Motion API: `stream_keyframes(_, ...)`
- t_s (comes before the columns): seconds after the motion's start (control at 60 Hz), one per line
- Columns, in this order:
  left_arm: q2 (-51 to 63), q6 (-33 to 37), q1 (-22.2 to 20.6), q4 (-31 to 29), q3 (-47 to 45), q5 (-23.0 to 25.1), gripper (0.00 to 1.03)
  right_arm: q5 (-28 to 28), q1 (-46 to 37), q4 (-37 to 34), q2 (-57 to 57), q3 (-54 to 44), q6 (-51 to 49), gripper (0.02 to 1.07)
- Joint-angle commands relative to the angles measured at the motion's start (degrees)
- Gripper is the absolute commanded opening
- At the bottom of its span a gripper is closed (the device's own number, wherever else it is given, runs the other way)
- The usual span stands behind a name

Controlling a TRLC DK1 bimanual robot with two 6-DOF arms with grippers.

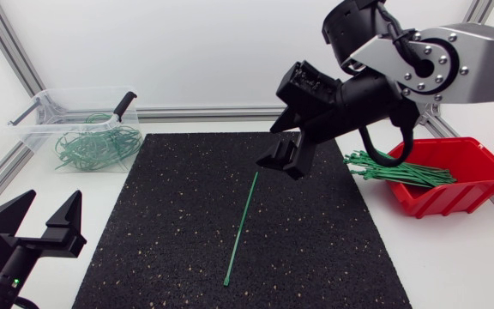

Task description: Take a green cable tie from the red box, thread the tail through the head to close it, then place it in the transparent bin on the left.

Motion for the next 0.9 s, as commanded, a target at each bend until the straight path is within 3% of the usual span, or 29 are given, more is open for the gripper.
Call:
stream_keyframes(0.0, -0.23, -1.15, 0.49, -1.48, -2.15, 0.31, 0.99, 1.62, 2.74, -3.75, -0.3, -1.02, -8.42, 1.02)
stream_keyframes(0.083, -0.23, -1.07, 0.49, -1.48, -2.15, 0.31, 0.99, 5.76, 5.11, -4.72, -0.03, -1.11, -13.25, 1.02)
stream_keyframes(0.35, -0.23, -1.07, 0.57, -1.48, -2.15, 0.31, 0.99, 10.94, 11.53, -12.19, 5.15, 0.47, -25.82, 1.02)
stream_keyframes(0.883, -0.23, -1.07, 0.57, -1.48, -2.15, 0.31, 0.99, 21.75, 24.1, -18.51, 13.42, 1.26, -40.94, 1.02)
